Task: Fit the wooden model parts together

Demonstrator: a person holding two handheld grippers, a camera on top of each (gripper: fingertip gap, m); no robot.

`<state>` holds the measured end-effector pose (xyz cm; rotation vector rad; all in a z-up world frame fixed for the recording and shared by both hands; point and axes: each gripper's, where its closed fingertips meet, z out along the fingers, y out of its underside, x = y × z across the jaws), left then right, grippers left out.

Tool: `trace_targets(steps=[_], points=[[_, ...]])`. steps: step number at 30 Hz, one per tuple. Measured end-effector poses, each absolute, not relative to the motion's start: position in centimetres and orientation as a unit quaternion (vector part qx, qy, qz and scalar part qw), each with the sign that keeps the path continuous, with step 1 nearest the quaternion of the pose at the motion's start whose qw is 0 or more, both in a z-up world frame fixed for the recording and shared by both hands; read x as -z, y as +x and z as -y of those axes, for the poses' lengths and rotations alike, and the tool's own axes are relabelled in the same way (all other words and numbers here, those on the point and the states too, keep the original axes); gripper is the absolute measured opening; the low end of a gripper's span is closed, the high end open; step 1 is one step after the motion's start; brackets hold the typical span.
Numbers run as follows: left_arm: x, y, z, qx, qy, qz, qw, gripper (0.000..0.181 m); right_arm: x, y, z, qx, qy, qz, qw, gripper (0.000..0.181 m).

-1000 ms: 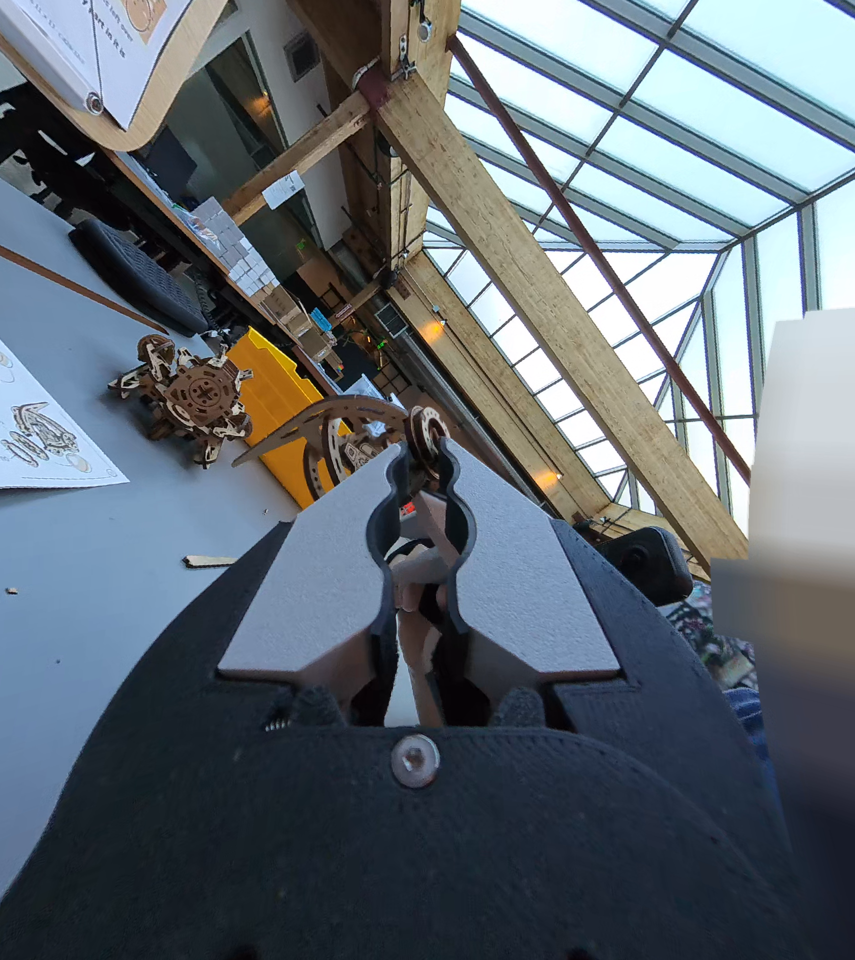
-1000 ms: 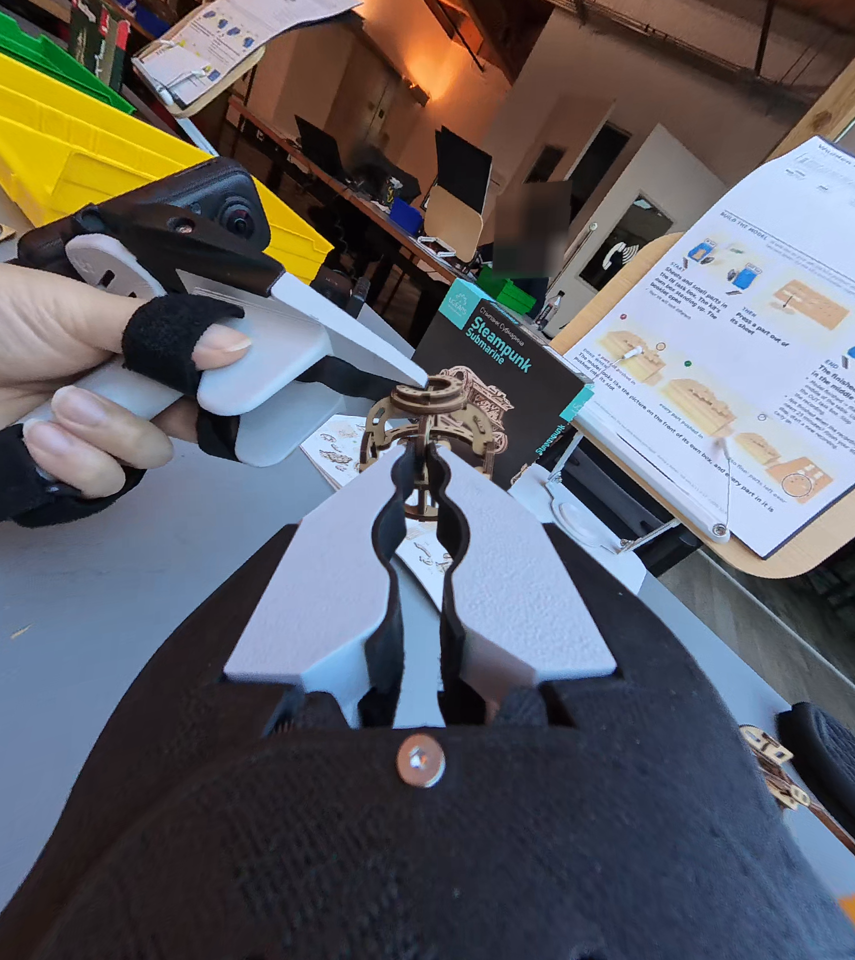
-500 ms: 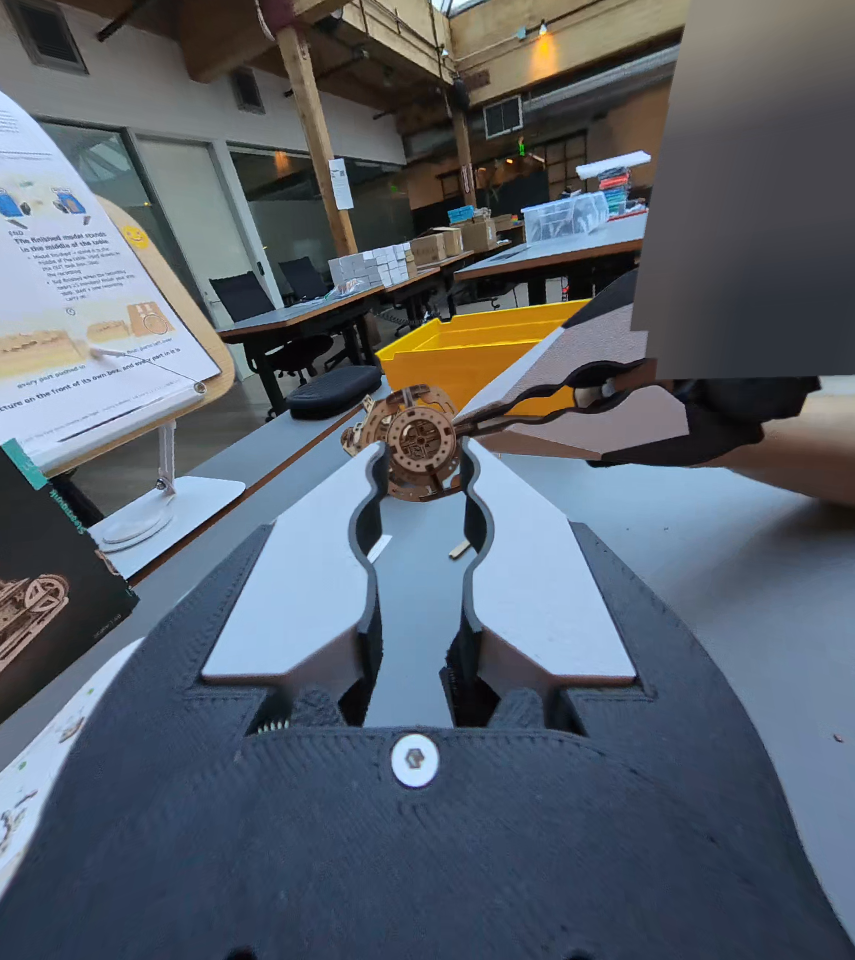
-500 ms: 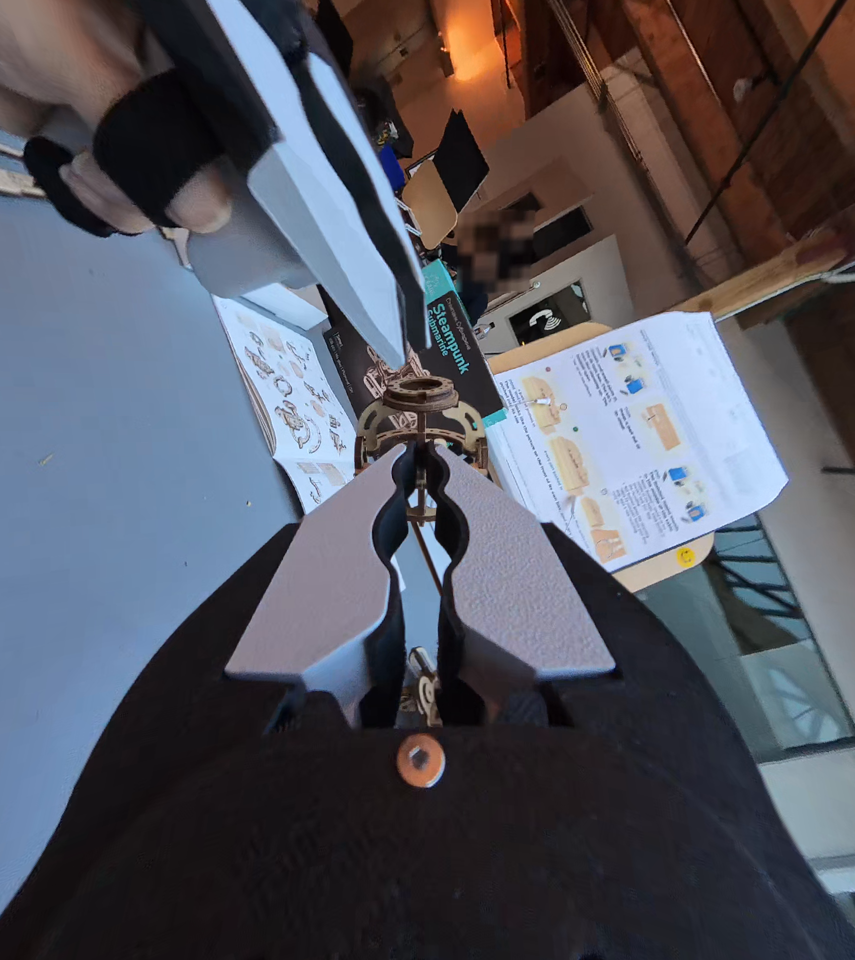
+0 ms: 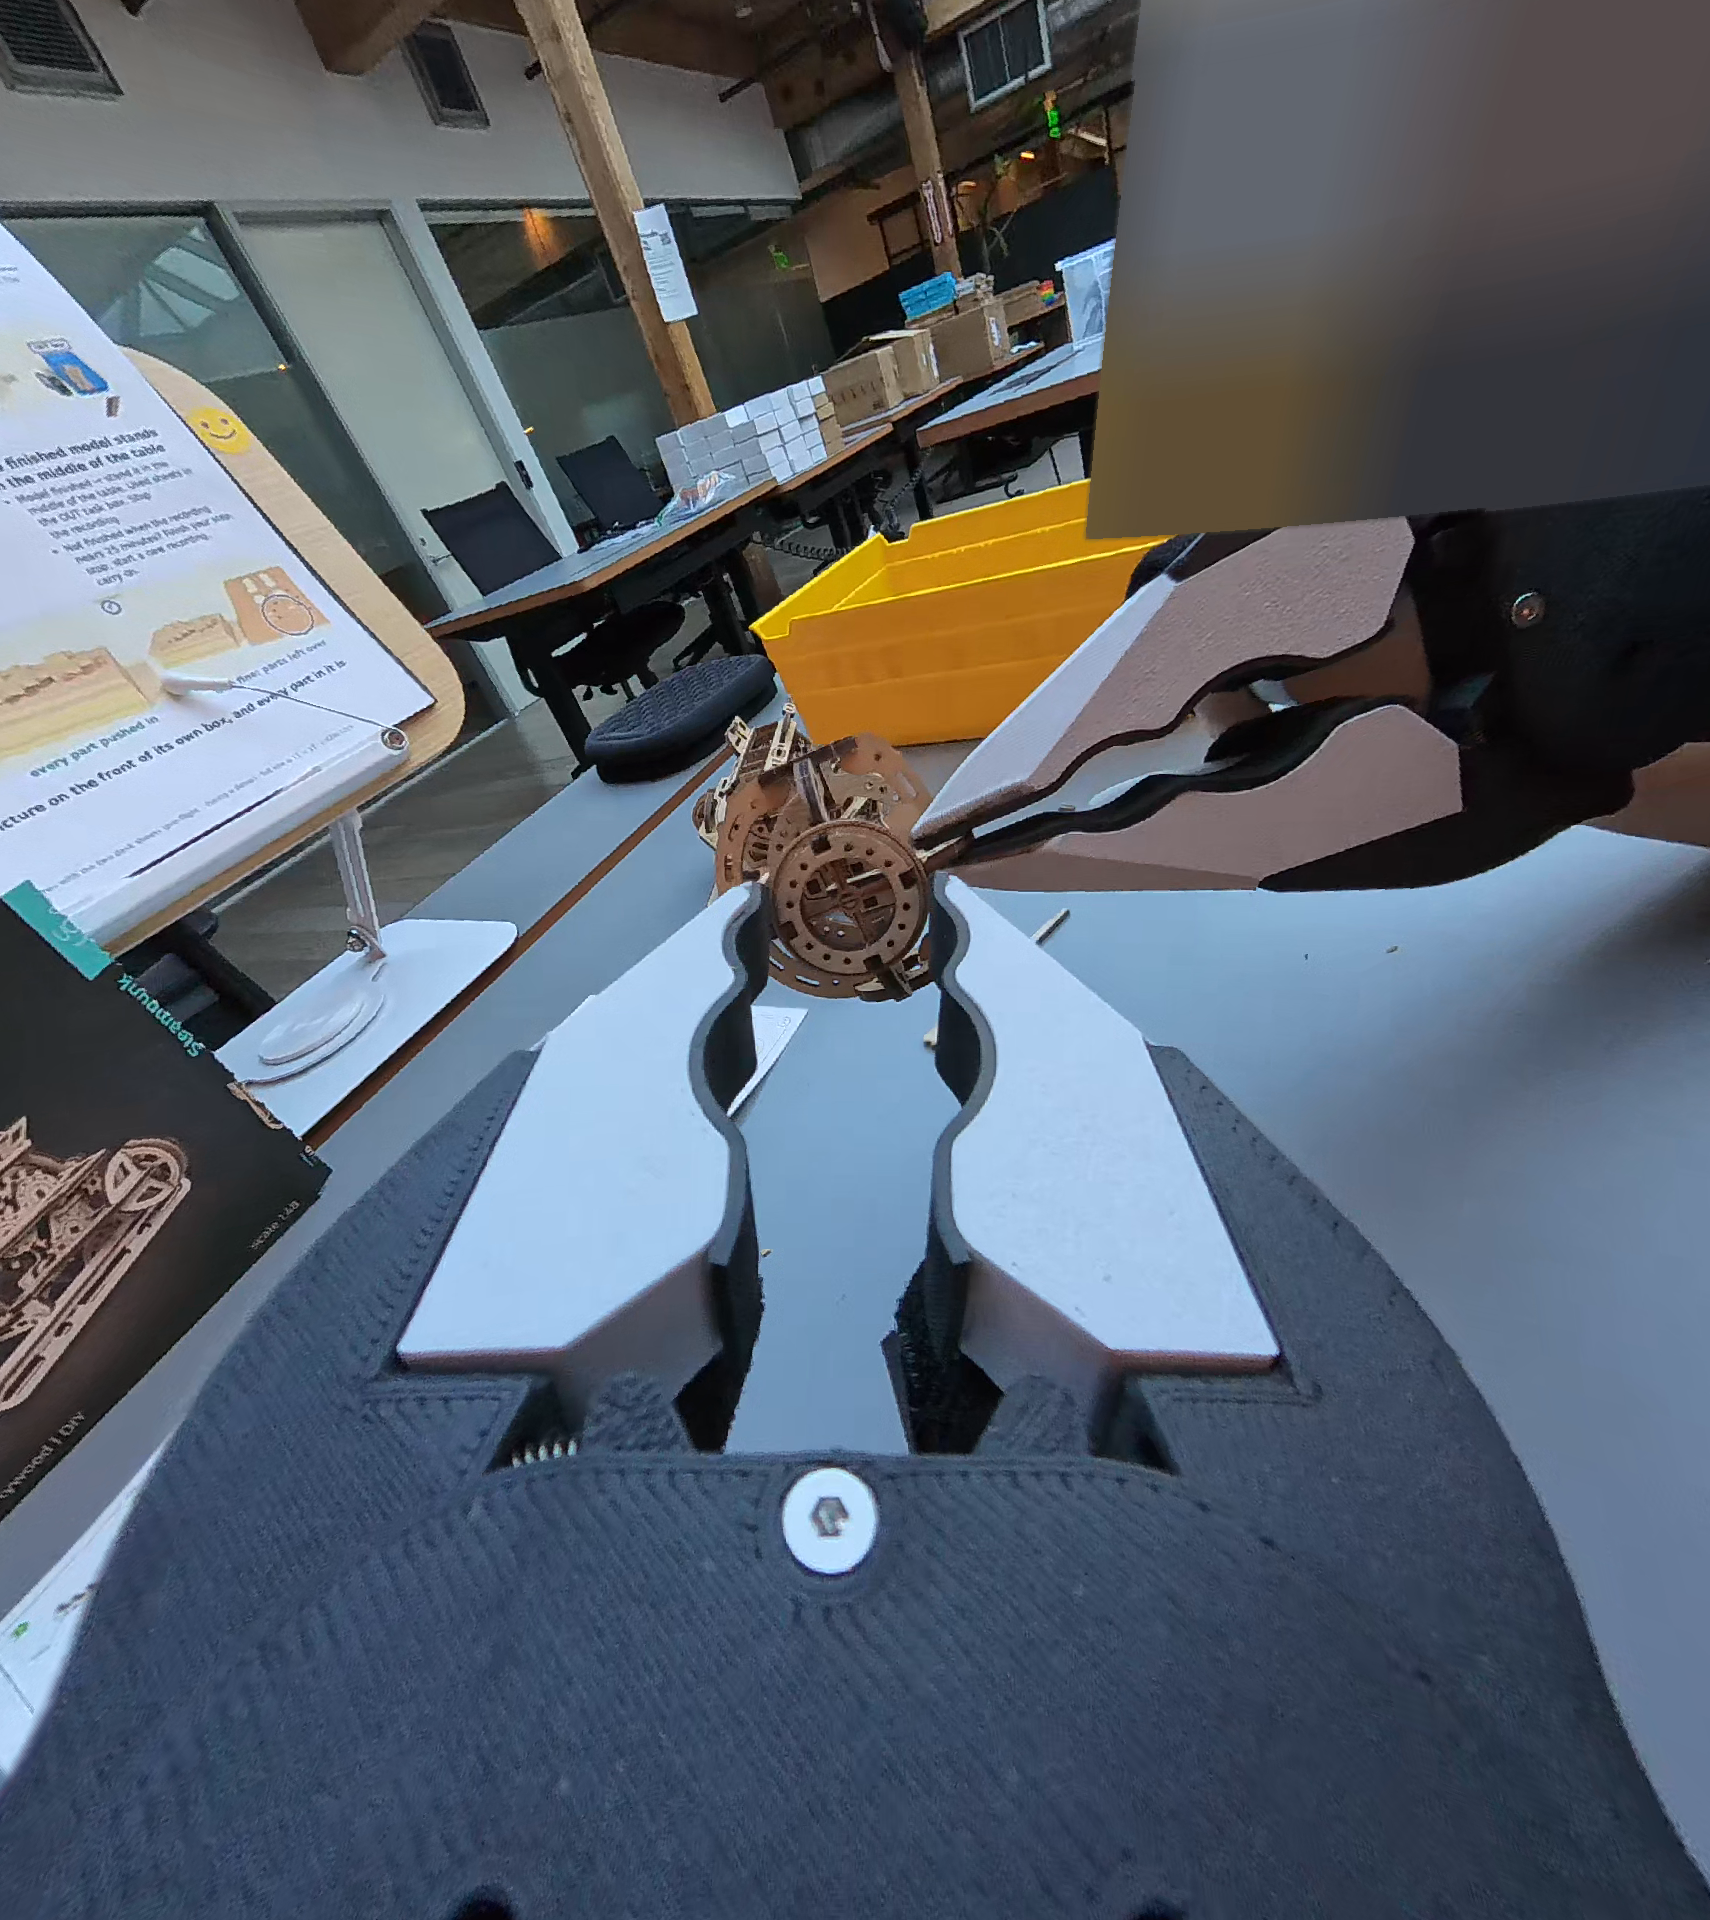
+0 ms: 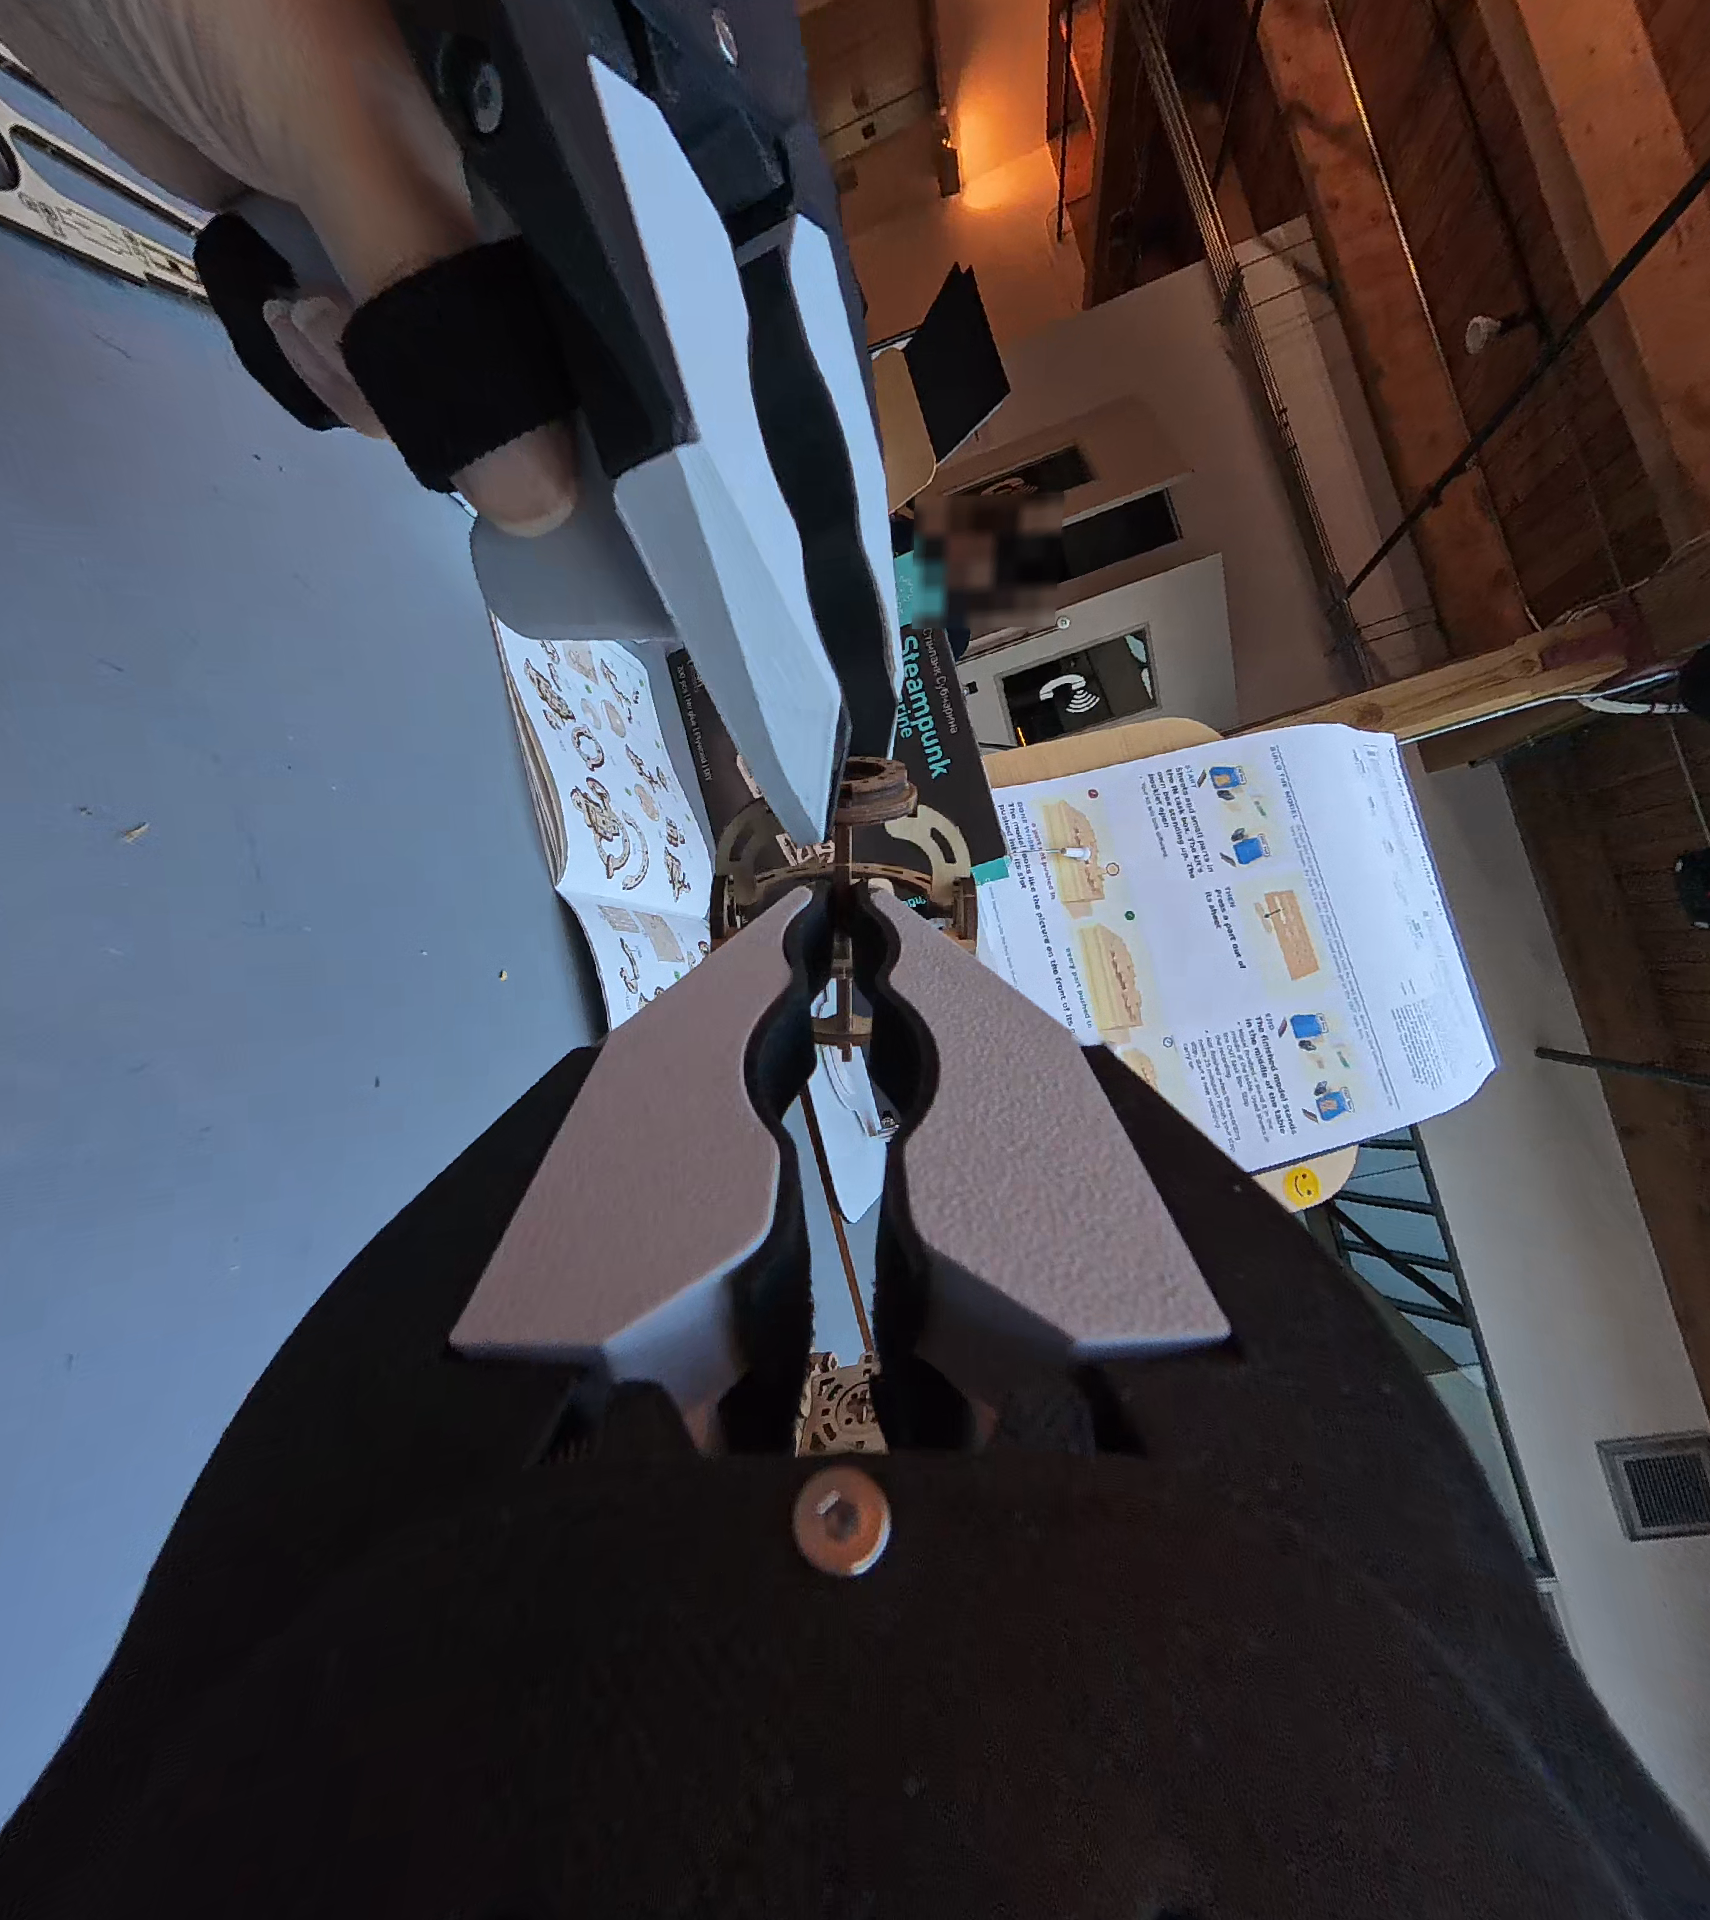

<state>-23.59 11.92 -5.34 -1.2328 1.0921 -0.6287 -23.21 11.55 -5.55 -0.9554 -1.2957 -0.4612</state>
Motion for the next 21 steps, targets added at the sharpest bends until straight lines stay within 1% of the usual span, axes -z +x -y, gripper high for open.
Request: trace_targets(steps=[17, 21], points=[[5.48, -23.28, -11.76, 0.248, -0.547, -0.487, 0.635, 0.029, 5.60, -23.08, -11.36, 0.207, -0.407, 0.578, 0.677, 0.000], [4.83, -23.40, -11.23, 0.291, -0.544, -0.479, 0.625, 0.029, 5.25, -22.71, -11.26, 0.192, -0.408, 0.569, 0.688, 0.000]])
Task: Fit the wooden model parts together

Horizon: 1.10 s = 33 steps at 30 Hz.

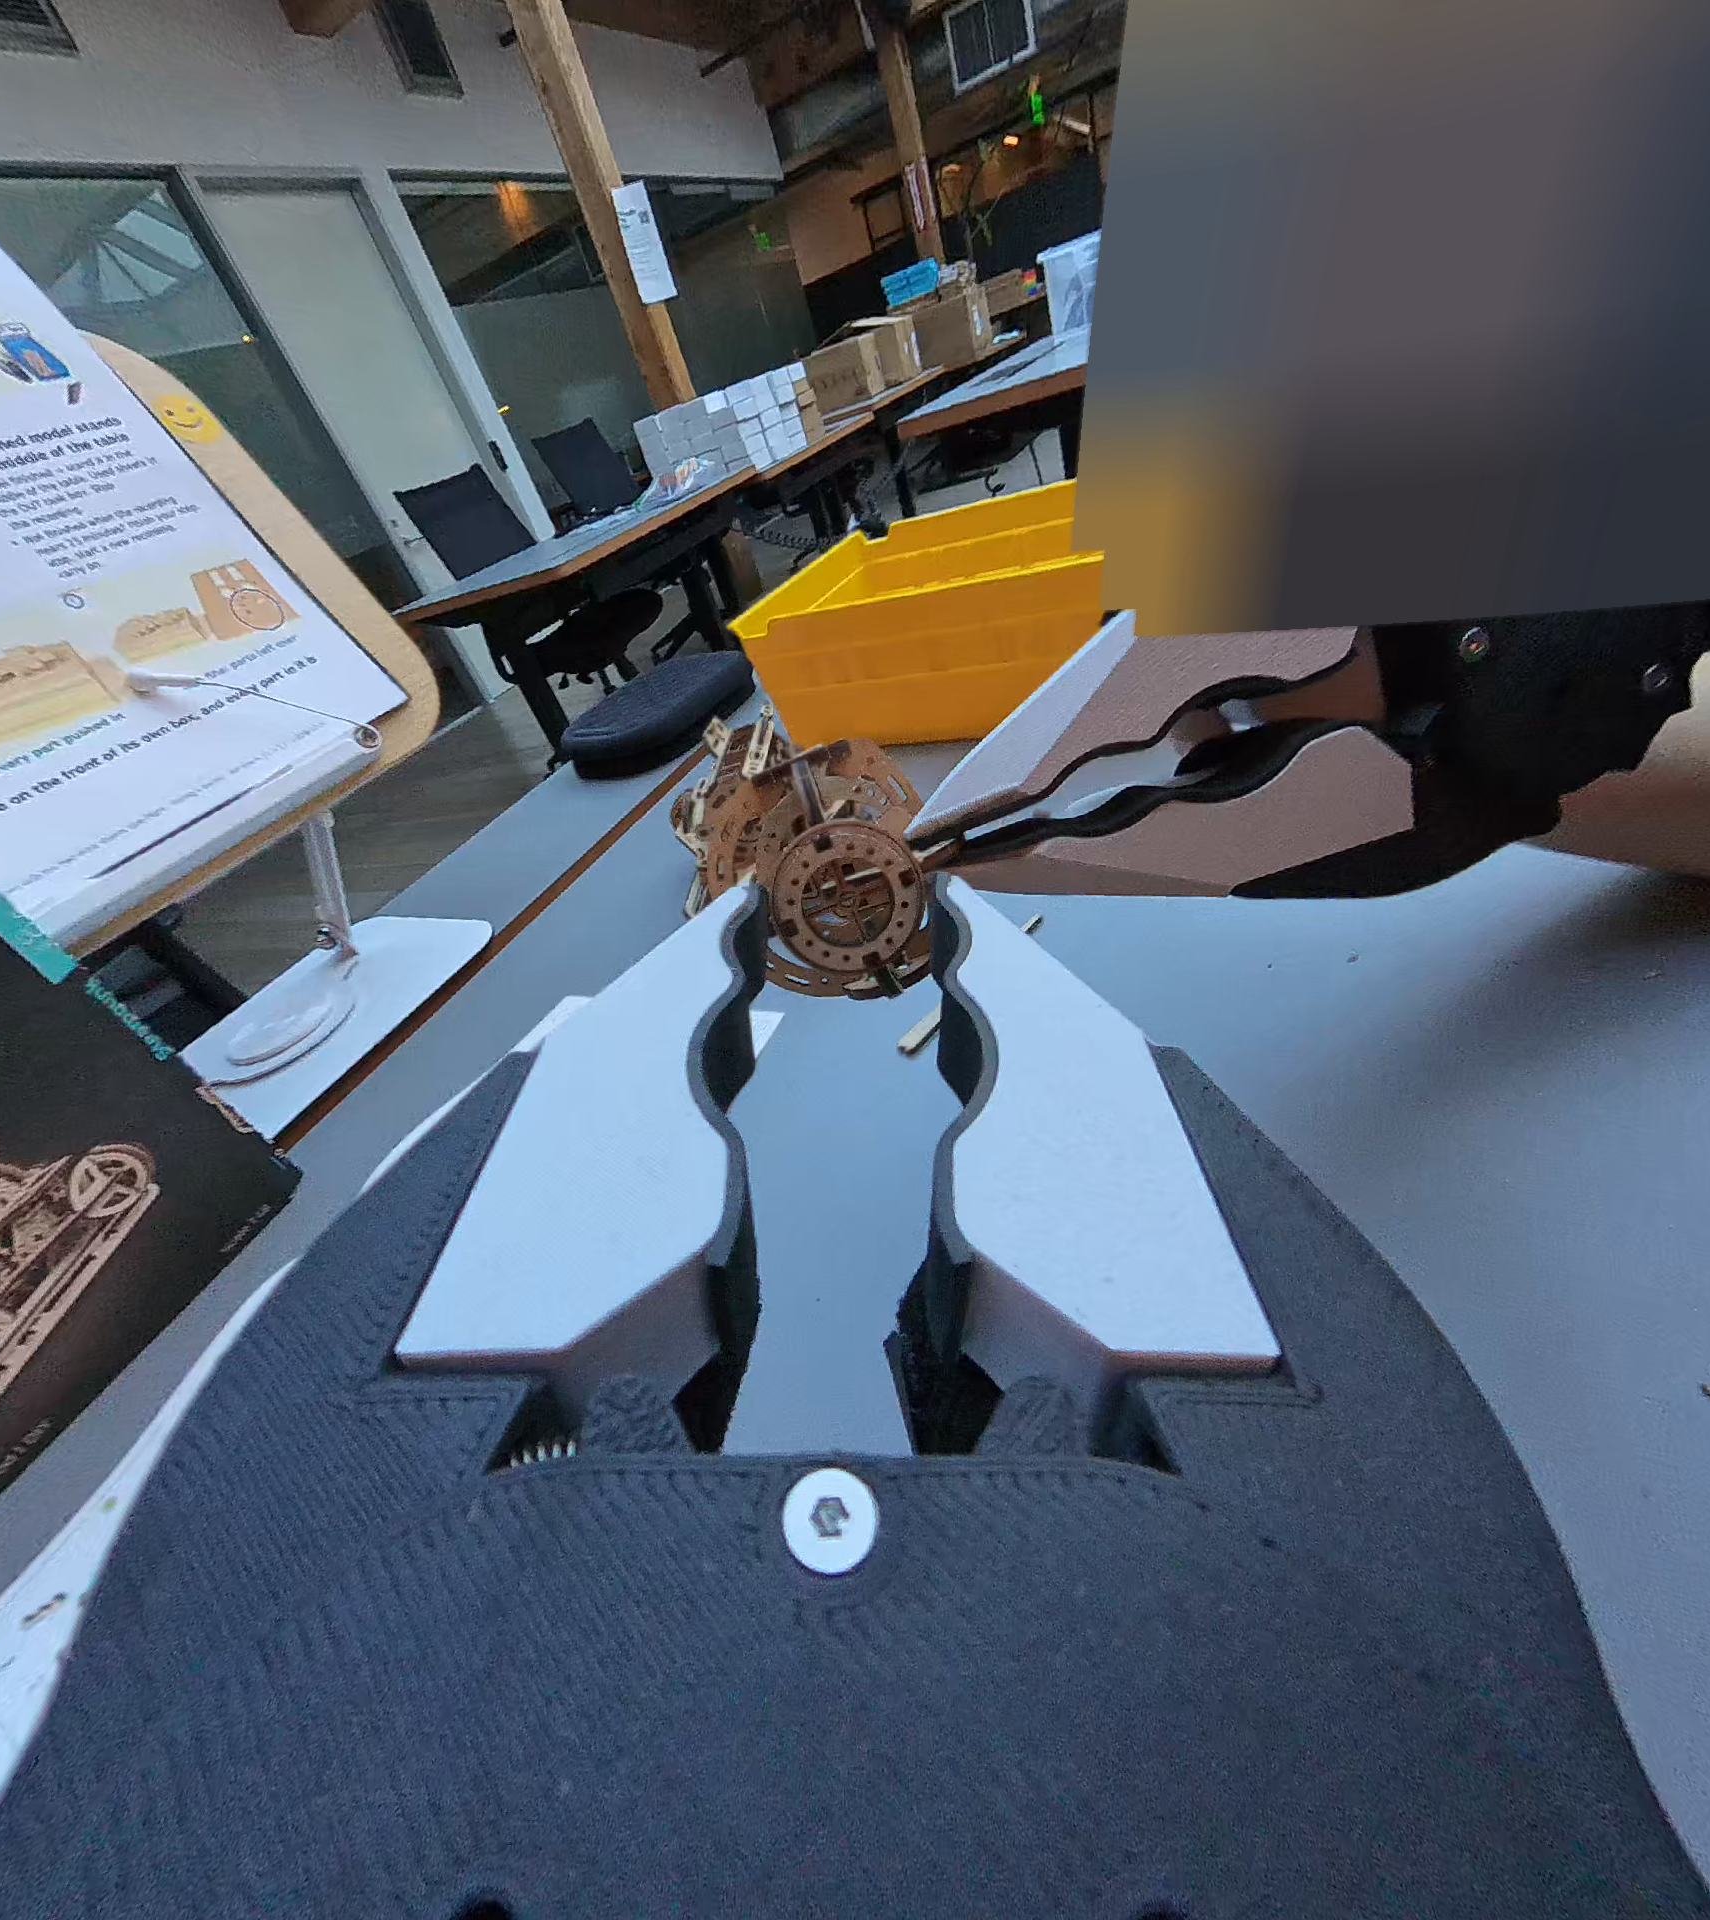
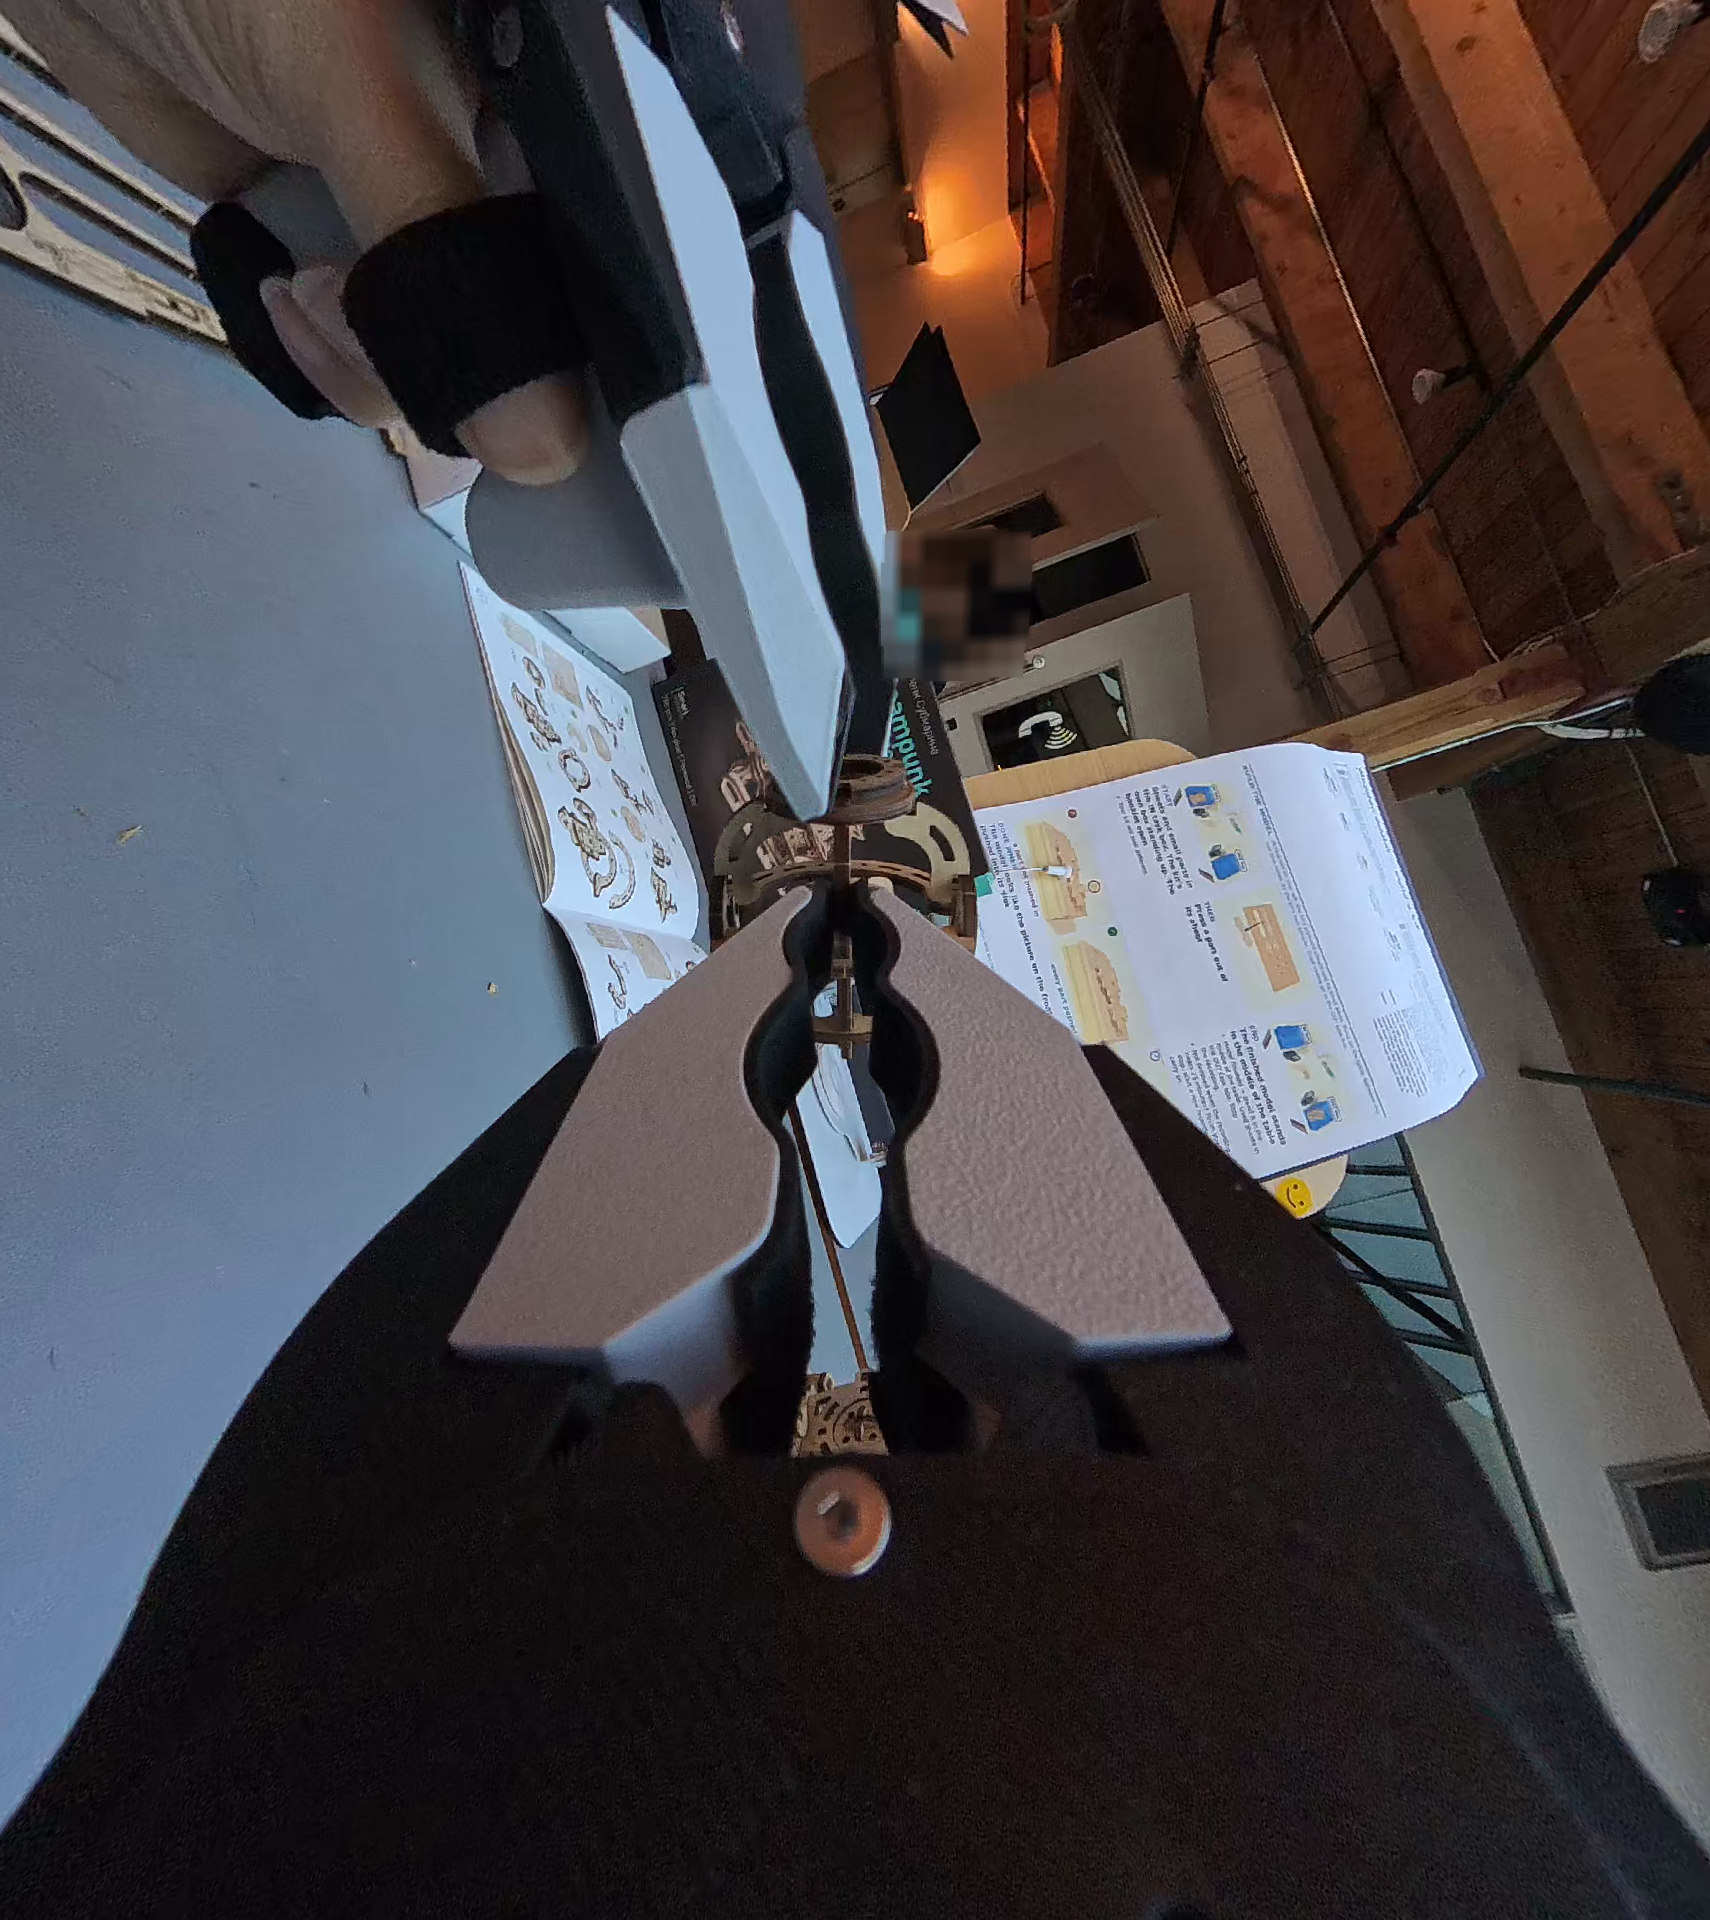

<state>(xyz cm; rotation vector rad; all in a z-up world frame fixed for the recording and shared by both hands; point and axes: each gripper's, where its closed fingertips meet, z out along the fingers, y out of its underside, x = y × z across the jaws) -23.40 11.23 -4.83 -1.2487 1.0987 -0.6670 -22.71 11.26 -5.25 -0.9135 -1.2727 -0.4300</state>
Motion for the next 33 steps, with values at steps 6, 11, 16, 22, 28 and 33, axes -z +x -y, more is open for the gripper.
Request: trace_targets(steps=[6, 11, 16, 22, 28, 33], points=[[3.6, -24.0, -10.4, 0.408, -0.549, -0.448, 0.576, 0.028, 5.5, -23.0, -10.2, 0.113, -0.404, 0.580, 0.699, 0.000], [3.7, -24.2, -9.8, 0.519, -0.570, -0.414, 0.483, 0.023, 5.6, -23.3, -9.2, 0.014, -0.404, 0.587, 0.702, 0.000], [4.2, -24.1, -8.4, 0.580, -0.571, -0.422, 0.399, 0.018, 5.4, -23.2, -8.1, -0.067, -0.390, 0.594, 0.701, 0.000], [4.1, -23.9, -7.0, 0.606, -0.556, -0.437, 0.364, 0.012, 5.0, -23.1, -7.0, -0.072, -0.349, 0.604, 0.713, 0.000], [4.0, -23.9, -6.8, 0.581, -0.549, -0.457, 0.391, 0.006, 5.0, -23.1, -7.6, -0.022, -0.337, 0.601, 0.725, 0.001], [3.7, -24.0, -8.2, 0.503, -0.547, -0.468, 0.478, 0.006, 5.1, -22.6, -8.5, -0.100, -0.399, 0.578, 0.705, 0.017]])
